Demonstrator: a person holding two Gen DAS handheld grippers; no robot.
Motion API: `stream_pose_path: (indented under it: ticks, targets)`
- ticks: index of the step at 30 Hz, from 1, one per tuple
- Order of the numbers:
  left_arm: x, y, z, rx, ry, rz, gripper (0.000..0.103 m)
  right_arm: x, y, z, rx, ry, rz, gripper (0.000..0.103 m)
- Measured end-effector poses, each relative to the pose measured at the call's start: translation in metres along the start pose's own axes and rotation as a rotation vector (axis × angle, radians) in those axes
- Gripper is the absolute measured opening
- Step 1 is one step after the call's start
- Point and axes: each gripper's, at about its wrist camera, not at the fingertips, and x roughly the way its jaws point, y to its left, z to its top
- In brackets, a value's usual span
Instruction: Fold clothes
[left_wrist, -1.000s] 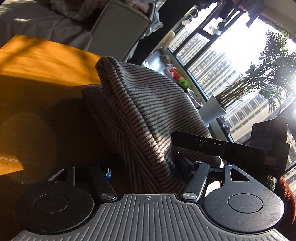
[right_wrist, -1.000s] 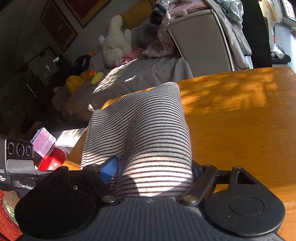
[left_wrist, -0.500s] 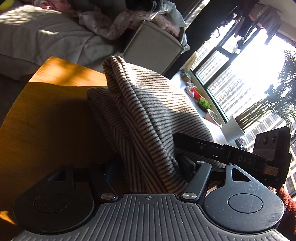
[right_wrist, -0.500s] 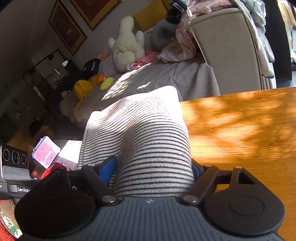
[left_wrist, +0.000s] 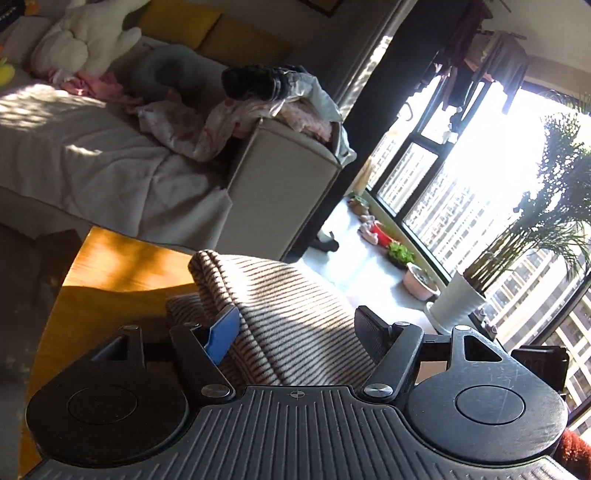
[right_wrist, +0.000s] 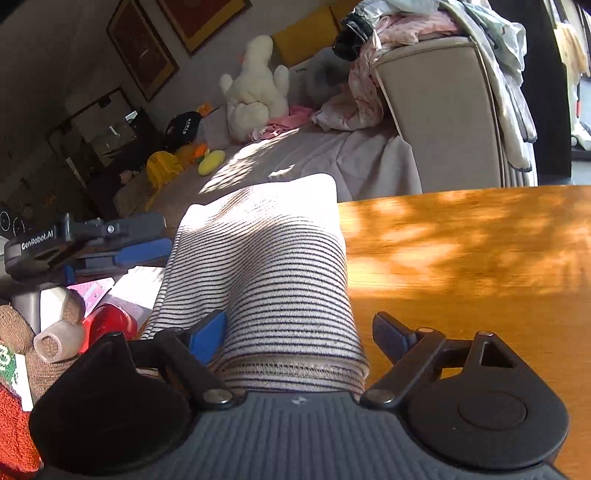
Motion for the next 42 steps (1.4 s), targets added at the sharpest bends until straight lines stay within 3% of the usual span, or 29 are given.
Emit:
stream_pose_path:
  ticks: [1, 3, 5, 7, 9, 11, 12, 14, 18, 20, 26, 32, 34, 37, 40, 42]
  targets:
    - [0.007, -0.001, 0.004, -0.004, 0.002, -0.022, 0.071, 0.003, -0.004, -0.002, 0.029, 0.010, 0.014, 0.086]
    - [0.023, 0.002, 0.010, -0.017, 0.032, -0.029, 0.071, -0.001, 0.002, 0.001, 0.015, -0.001, 0.048, 0.063]
    - [0.040, 0.012, 0.011, -0.024, 0.074, -0.011, 0.071, -0.008, 0.009, 0.007, -0.016, -0.020, 0.078, 0.051]
    - [0.056, 0.029, 0.009, -0.036, 0.097, 0.046, 0.069, -0.016, 0.014, 0.015, -0.041, -0.042, 0.093, 0.047]
    - [0.065, 0.044, 0.005, -0.074, 0.104, 0.030, 0.065, -0.011, 0.017, 0.019, -0.108, -0.018, 0.031, 0.047]
    - [0.066, 0.044, 0.004, -0.078, 0.104, 0.016, 0.065, 0.003, 0.013, 0.017, -0.144, 0.042, -0.043, 0.053]
    - [0.067, 0.044, 0.003, -0.075, 0.105, 0.012, 0.065, 0.007, 0.011, 0.016, -0.154, 0.052, -0.070, 0.066]
    - [0.069, 0.036, 0.001, -0.022, 0.109, 0.039, 0.066, 0.000, 0.014, 0.018, -0.179, 0.001, -0.097, 0.076]
    - [0.073, 0.032, -0.002, 0.006, 0.111, 0.050, 0.070, -0.026, 0.040, 0.021, -0.300, -0.185, -0.161, 0.075]
    - [0.073, 0.033, -0.002, 0.004, 0.111, 0.044, 0.070, -0.031, 0.054, 0.018, -0.355, -0.230, -0.152, 0.075]
    - [0.073, 0.034, -0.004, 0.007, 0.109, 0.039, 0.070, -0.012, 0.068, -0.007, -0.448, -0.158, -0.174, 0.081]
    - [0.066, 0.015, -0.009, 0.066, 0.072, 0.109, 0.070, 0.007, 0.082, -0.032, -0.541, -0.085, -0.196, 0.084]
    - [0.058, 0.004, -0.013, 0.091, 0.048, 0.146, 0.070, 0.000, 0.078, -0.038, -0.510, -0.096, -0.193, 0.085]
    - [0.035, -0.021, -0.023, 0.134, 0.005, 0.206, 0.077, -0.017, 0.068, -0.052, -0.441, -0.110, -0.203, 0.103]
    - [0.011, -0.044, -0.041, 0.139, -0.013, 0.242, 0.092, -0.036, 0.059, -0.067, -0.379, -0.102, -0.264, 0.103]
    - [-0.003, -0.057, -0.060, 0.129, 0.001, 0.272, 0.096, -0.052, 0.053, -0.075, -0.339, -0.118, -0.305, 0.103]
